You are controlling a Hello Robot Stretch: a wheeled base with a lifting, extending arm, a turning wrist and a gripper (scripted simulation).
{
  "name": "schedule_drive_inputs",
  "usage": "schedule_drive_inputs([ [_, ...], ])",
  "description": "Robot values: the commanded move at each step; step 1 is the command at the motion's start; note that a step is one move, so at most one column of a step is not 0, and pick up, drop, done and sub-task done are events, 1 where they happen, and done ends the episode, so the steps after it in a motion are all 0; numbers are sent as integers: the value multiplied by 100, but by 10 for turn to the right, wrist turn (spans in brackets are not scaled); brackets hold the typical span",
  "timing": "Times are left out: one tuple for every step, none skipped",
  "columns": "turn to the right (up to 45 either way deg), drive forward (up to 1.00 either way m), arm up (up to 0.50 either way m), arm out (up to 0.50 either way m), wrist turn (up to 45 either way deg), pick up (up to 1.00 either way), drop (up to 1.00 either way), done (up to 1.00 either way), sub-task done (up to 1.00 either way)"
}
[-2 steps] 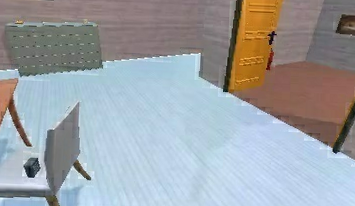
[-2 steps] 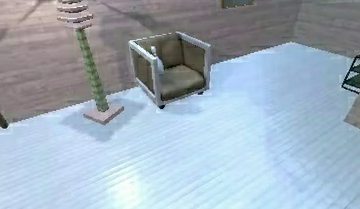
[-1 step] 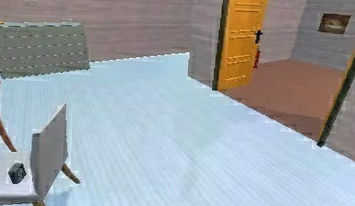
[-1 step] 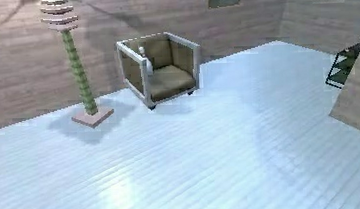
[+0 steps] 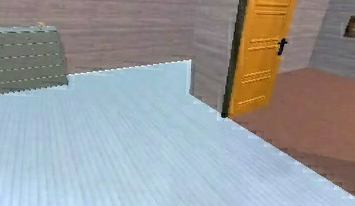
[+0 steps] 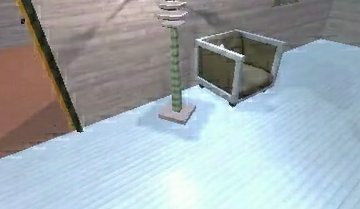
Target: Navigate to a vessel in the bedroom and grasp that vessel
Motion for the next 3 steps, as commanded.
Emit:
schedule_drive_inputs([
  [0, 30, 0, 0, 0, 0, 0, 0, 0],
  [-300, 0, 0, 0, 0, 0, 0, 0, 0],
  [0, 65, 0, 0, 0, 0, 0, 0, 0],
])
